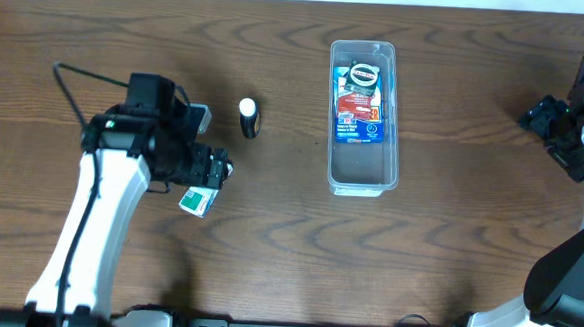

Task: Pack container
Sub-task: 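Reach left gripper toward the small white box near it, then close left gripper on the white-green box and lift it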

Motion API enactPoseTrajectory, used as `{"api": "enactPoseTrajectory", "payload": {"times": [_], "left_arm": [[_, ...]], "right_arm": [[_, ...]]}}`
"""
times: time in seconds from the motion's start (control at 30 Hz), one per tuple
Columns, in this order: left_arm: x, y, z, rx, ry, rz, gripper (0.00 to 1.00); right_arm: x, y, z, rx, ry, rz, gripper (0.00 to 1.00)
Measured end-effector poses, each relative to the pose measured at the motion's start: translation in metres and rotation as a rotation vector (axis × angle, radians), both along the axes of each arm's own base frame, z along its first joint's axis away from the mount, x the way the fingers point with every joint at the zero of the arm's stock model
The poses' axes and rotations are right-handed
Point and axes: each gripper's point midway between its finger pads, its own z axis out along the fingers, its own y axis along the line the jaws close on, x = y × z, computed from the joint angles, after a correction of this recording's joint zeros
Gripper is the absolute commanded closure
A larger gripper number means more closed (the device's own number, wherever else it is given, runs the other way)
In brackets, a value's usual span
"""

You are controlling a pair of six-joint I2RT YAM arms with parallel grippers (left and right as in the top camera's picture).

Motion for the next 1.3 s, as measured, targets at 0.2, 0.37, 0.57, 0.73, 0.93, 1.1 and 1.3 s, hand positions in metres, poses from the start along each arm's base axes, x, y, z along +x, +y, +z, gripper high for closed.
{"api": "enactPoseTrajectory", "payload": {"times": [0.2, 0.37, 0.57, 0.73, 0.93, 1.1, 1.3], "left_arm": [[0.012, 0.010, -0.028, 0.063, 0.056, 0.010, 0.02], [0.018, 0.014, -0.040, 0.096, 0.065, -0.023, 0.02], [0.022, 0.016, -0.048, 0.118, 0.062, -0.075, 0.02], [0.027, 0.017, -0.061, 0.129, 0.025, -0.111, 0.02], [0.008, 0.018, -0.081, 0.131, 0.075, -0.121, 0.02], [0.008, 0.018, -0.088, 0.133, 0.061, -0.132, 0.02], [0.008, 0.018, -0.099, 0.135, 0.042, -0.142, 0.02]], "right_arm": [[0.000, 0.000, 0.000, 0.000, 0.000, 0.000, 0.01], [0.000, 0.000, 0.000, 0.000, 0.000, 0.000, 0.01], [0.000, 0.000, 0.000, 0.000, 0.000, 0.000, 0.01], [0.000, 0.000, 0.000, 0.000, 0.000, 0.000, 0.01], [0.000, 0.000, 0.000, 0.000, 0.000, 0.000, 0.01], [0.000, 0.000, 0.000, 0.000, 0.000, 0.000, 0.01], [0.000, 0.000, 0.000, 0.000, 0.000, 0.000, 0.01]]}}
